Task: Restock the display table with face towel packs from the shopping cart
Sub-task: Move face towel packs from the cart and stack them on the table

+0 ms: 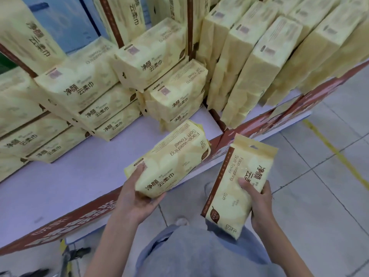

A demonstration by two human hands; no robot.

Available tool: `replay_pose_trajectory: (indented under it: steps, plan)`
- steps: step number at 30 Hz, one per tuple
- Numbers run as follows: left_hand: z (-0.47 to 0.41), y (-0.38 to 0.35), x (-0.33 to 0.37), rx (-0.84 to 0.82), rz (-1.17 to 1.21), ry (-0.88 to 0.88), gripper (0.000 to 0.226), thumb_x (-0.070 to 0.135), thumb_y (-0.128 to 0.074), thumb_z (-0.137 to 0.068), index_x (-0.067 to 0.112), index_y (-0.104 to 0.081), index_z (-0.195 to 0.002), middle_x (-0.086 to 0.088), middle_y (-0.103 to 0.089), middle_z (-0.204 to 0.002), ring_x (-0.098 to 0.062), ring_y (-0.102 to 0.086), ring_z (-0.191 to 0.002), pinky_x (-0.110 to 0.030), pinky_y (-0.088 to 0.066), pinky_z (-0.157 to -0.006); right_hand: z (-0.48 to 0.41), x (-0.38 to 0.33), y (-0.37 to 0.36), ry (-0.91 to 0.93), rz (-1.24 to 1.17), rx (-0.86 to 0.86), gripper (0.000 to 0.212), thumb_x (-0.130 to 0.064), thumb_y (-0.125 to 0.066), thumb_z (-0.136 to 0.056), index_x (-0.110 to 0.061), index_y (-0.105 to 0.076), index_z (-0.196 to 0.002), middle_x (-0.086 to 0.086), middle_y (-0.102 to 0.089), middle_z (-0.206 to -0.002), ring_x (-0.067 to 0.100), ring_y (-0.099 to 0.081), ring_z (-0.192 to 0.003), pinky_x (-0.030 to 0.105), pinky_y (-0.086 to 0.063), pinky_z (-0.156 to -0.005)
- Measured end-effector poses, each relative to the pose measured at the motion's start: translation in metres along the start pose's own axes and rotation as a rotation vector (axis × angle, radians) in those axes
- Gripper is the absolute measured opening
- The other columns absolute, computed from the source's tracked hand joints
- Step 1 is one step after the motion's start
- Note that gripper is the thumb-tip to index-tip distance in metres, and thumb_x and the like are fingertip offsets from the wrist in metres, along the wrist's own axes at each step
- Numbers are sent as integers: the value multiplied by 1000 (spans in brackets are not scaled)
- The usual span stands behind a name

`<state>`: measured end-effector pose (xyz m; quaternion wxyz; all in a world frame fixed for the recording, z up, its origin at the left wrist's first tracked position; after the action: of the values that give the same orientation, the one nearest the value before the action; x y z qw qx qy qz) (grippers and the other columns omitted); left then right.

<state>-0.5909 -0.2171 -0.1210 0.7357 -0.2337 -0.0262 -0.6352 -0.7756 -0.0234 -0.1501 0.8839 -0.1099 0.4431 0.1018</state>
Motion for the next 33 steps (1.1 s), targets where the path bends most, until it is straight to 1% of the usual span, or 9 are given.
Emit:
replay_pose_trajectory:
  steps: [3, 9, 12, 15, 18, 21, 25, 29, 33]
  plan:
    - [-9, -23, -5, 34, 65, -26, 53, 40, -71, -78, 26, -57, -128, -10, -65, -114, -31, -60, -104, -46, -49, -89, -40, -37, -15, 43, 64, -99, 50, -6, -79, -68, -17, -50, -107, 5, -67, -104, 21, -66, -89, 30, -52, -62]
    - [-13, -59, -24, 106, 255, -72, 70, 41, -75, -67, 25, -54, -131, -12, -64, -119, -33, -60, -108, -45, -51, -83, -84, -147, -71, 212, 257, -496, 70, -21, -85, -45, -29, -54, -107, -1, -71, -102, 18, -69, -92, 36, -57, -70]
    - [-13, -75, -35, 125, 328, -98, 74, 42, -77, -61, 24, -56, -130, -12, -65, -117, -32, -60, -107, -44, -51, -84, -89, -206, -111, 401, 459, -725, 86, -38, -91, -36, -35, -50, -111, -5, -68, -108, 14, -66, -98, 37, -56, -78]
    - [-12, -90, -44, 125, 391, -128, 68, 42, -75, -66, 22, -57, -128, -12, -66, -114, -32, -61, -107, -44, -51, -85, -87, -255, -159, 642, 665, -925, 82, -41, -90, -42, -45, -42, -108, -19, -58, -109, 0, -58, -103, 21, -50, -83]
    - [-8, -101, -49, 129, 434, -120, 55, 43, -72, -74, 18, -58, -121, -13, -66, -110, -32, -60, -108, -44, -50, -88, -85, -279, -209, 904, 871, -1085, 90, -37, -91, -49, -33, -41, -124, -19, -54, -113, 5, -52, -107, 23, -44, -89]
    - [-8, -110, -49, 161, 434, -112, 56, 41, -74, -72, 16, -59, -119, -14, -65, -113, -33, -59, -111, -46, -49, -92, -93, -278, -254, 1202, 1208, -1147, 102, -47, -87, -52, -24, -35, -137, -5, -52, -126, 18, -48, -116, 36, -40, -96]
    - [-10, -112, -47, 179, 428, -129, 59, 39, -77, -67, 15, -60, -118, -15, -65, -116, -34, -61, -108, -47, -52, -87, -107, -258, -295, 1548, 1667, -1115, 110, -56, -82, -55, -23, -25, -144, 6, -49, -129, 27, -45, -120, 41, -35, -97]
    - [-8, -119, -45, 193, 379, -140, 36, 38, -70, -78, 15, -60, -105, -15, -66, -103, -31, -61, -97, -43, -52, -81, -123, -240, -308, 1623, 1836, -1137, 107, -56, -80, -57, -25, -25, -142, 5, -49, -124, 26, -45, -116, 39, -34, -94]
    - [-16, -121, -45, 200, 351, -125, 31, 38, -69, -80, 15, -61, -99, -15, -66, -98, -31, -61, -93, -45, -49, -92, -140, -229, -307, 1651, 1899, -1129, 108, -58, -78, -58, -26, -22, -145, 4, -46, -129, 24, -42, -120, 37, -32, -95]
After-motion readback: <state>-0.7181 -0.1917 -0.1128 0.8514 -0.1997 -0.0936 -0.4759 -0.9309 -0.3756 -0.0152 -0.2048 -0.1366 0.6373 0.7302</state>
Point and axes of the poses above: each hand's wrist, its own z-axis away from the middle knuckle, its own y-axis out of the back of the hand, x = y × z, the point moved 1 cm from there along -z, towards the middle knuckle
